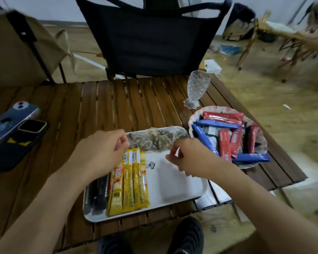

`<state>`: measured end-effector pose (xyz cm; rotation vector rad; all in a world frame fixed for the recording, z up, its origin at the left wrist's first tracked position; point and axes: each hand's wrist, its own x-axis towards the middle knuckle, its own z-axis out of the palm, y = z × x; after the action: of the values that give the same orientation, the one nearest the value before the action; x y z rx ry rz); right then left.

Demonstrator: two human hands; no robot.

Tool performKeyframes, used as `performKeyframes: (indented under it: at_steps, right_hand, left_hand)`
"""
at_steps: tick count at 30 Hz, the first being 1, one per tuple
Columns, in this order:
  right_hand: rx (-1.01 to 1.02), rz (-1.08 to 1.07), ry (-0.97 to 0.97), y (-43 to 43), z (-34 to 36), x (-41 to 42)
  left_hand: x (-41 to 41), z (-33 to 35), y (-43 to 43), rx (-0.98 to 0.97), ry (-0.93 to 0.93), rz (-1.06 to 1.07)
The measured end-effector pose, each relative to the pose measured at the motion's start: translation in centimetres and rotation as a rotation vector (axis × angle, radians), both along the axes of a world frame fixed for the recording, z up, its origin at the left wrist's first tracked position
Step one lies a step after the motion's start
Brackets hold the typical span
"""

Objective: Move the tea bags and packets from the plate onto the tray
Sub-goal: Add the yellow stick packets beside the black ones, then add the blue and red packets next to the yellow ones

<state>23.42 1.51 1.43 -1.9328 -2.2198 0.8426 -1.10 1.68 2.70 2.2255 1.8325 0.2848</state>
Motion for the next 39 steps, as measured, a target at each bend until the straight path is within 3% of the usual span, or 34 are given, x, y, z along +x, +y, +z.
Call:
performKeyframes:
  at_steps: [7,14,20,31,36,39]
  right_hand:
    - [0.185,-0.267,-0.292,2.6,2.7,10.3]
    - [0.077,-0.704,-0.194,4.0,2.1,19.7]
    - [-0.089,-0.674,-0.219,4.3,0.5,19.6]
    - [-0.058,-0.709,-0.155,4.6,-0.3,19.2]
    - [0.196,-0.698,-0.113,3.8,2.4,17.7]
    - [0.319,-0.607,0.099,3.6,4.0,14.7]
  left_hand:
    - [1.0,0.0,0.2,0.006,0.046,-0.007]
    - [1.2,-0.5,0.6,-0.011,0.044,-0.01]
    - [1.3,-1.0,0.8,-0.004,0.085,-0.025]
    - [0.9,-0.9,0.6,-0.015,0.071,-0.018]
    - [0.7,-0.5,0.6,-0.001,0.06,-0.013]
    - [0.5,-0.1,0.6,-0.014,0.012,0.0]
